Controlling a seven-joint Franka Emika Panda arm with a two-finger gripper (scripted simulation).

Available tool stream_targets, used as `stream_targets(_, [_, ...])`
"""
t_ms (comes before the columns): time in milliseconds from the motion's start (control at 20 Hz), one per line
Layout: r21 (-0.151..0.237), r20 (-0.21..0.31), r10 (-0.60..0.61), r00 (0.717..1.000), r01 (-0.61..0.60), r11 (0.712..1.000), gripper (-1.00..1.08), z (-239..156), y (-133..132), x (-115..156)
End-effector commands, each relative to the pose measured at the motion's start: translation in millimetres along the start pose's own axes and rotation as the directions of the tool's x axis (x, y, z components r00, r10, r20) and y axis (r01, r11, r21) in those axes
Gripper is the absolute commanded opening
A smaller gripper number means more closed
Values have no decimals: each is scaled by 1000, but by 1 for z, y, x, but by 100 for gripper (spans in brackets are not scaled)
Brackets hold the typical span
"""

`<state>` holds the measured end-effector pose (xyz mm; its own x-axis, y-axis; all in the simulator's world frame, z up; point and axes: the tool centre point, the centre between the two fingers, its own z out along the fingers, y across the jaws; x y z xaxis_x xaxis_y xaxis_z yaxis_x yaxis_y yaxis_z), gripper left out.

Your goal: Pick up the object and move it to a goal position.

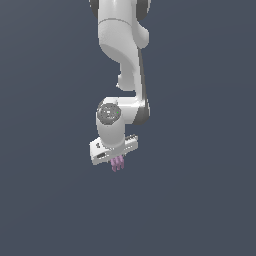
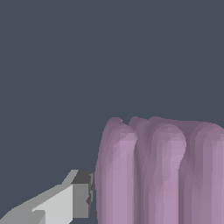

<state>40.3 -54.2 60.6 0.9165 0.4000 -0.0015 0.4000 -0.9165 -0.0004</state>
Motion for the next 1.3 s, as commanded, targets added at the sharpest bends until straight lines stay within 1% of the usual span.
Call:
stream_targets(0, [-1, -1, 0, 1000, 0, 1000, -100, -6, -3, 1])
stream_targets(250, [-1, -1, 0, 1000, 0, 1000, -100, -27, -16, 1])
stream_targets(500, [-1, -1, -1, 1000, 1, 1000, -100, -63, -37, 2])
stream_targets(1250, [-3, 0, -2, 1000, 2, 1000, -100, -222, -130, 6])
